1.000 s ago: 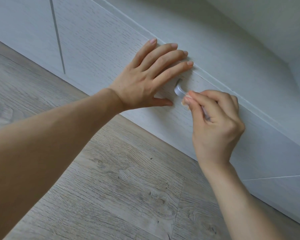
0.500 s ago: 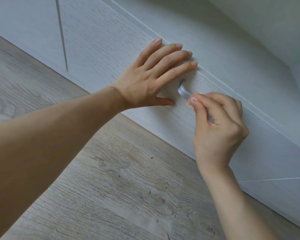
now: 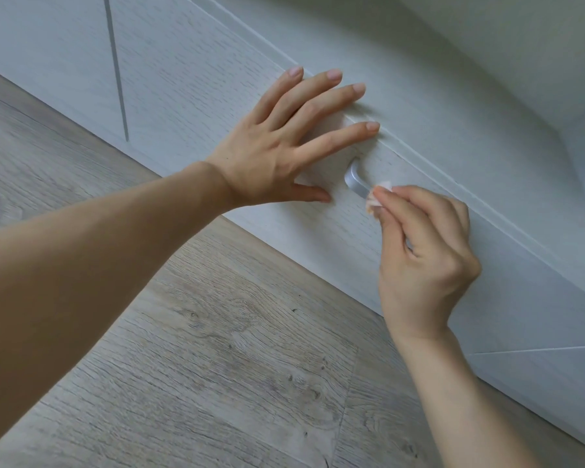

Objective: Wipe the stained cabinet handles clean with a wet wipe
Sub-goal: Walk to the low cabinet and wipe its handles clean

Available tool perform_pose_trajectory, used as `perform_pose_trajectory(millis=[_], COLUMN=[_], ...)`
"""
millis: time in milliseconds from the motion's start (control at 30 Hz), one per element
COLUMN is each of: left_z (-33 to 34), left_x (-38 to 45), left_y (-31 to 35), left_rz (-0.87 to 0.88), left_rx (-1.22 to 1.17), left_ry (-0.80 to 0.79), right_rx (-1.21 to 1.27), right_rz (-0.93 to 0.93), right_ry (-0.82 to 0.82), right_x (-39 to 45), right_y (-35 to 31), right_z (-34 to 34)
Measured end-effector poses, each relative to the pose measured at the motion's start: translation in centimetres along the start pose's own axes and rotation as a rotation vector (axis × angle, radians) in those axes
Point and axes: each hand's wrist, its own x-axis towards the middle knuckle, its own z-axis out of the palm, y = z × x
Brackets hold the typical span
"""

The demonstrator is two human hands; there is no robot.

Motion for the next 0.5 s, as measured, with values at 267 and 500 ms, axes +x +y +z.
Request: perform_pose_trajectory(millis=[267, 500], left_z=[0.1, -0.3], left_x=[-0.1, -0.4], left_y=[0.3, -0.8], left_rz=[-0.018, -0.023], left_rx=[0.005, -0.023], left_ry=[0.004, -0.033], right_rx=[0.030, 0.126], right_rz=[0.043, 0.282], right_ry=[0.000, 0.049], right_x=[0.6, 0.0], right_y=[-1.2, -1.5], right_z=[1.0, 0.0])
